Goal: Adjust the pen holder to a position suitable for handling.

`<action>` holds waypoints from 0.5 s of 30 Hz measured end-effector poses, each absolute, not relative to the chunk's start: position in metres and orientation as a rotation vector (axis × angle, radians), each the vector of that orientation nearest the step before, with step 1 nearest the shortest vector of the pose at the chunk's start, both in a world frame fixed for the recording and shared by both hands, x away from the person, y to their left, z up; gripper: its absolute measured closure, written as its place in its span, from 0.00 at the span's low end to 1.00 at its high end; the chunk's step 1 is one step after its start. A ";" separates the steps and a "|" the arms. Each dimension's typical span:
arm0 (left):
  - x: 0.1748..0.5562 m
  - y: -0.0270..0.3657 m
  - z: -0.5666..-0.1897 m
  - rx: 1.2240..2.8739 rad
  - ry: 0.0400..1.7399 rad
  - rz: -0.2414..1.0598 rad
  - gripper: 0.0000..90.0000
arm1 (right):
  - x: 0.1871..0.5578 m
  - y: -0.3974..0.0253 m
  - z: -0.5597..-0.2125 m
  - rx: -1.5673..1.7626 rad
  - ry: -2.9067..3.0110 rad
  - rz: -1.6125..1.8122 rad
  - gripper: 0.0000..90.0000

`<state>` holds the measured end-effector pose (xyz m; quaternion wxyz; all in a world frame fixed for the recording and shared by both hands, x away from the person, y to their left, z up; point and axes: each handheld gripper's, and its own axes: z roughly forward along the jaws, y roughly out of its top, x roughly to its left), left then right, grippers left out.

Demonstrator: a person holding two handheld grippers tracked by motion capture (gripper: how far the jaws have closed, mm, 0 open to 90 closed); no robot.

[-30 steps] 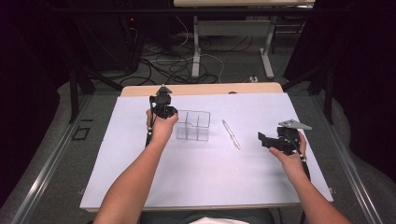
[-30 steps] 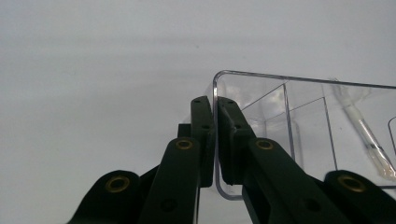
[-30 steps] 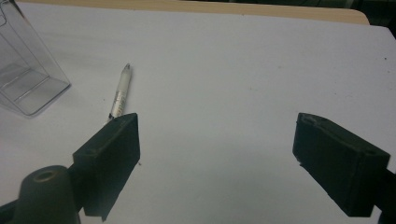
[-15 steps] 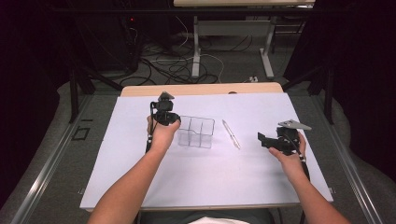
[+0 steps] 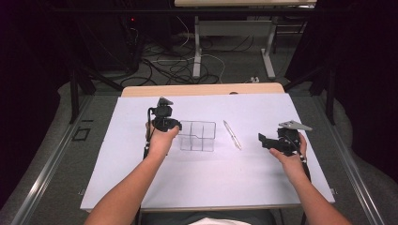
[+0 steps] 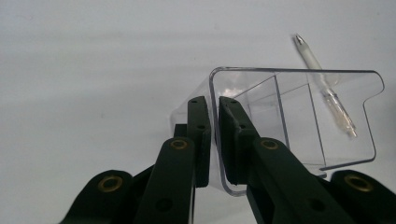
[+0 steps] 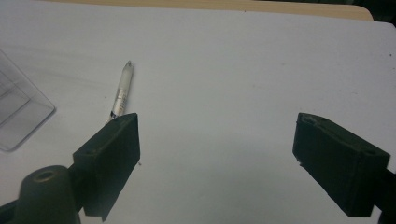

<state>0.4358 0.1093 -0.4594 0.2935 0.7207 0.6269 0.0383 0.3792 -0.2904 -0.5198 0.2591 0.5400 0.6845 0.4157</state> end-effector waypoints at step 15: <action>0.429 0.107 -0.463 1.895 1.630 0.039 0.90 | 0.380 -0.287 -0.520 1.447 1.867 1.121 0.16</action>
